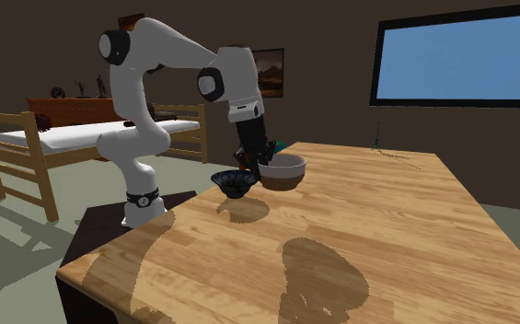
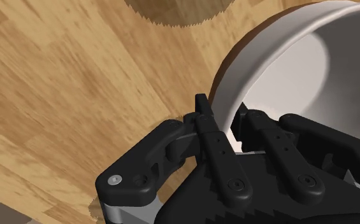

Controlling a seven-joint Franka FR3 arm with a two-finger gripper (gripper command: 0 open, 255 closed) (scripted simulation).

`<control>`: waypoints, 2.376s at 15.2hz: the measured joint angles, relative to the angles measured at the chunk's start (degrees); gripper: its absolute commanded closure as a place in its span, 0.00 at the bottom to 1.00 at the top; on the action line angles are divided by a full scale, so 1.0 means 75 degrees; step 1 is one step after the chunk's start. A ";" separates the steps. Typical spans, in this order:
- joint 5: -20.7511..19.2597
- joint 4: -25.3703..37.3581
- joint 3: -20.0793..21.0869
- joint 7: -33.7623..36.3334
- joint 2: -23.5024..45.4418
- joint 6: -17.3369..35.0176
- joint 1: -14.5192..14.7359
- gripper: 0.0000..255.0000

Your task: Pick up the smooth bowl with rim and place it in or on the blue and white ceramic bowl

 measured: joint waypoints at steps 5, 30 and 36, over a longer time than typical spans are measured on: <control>0.0018 0.0307 -0.0044 0.0019 -0.0187 -0.0487 -0.0015 1.00; 0.1718 -0.3971 -0.0268 0.0228 -0.6118 -0.2039 0.1539 1.00; 0.1948 -0.4532 -0.0083 0.0125 -0.6044 -0.1418 0.1642 1.00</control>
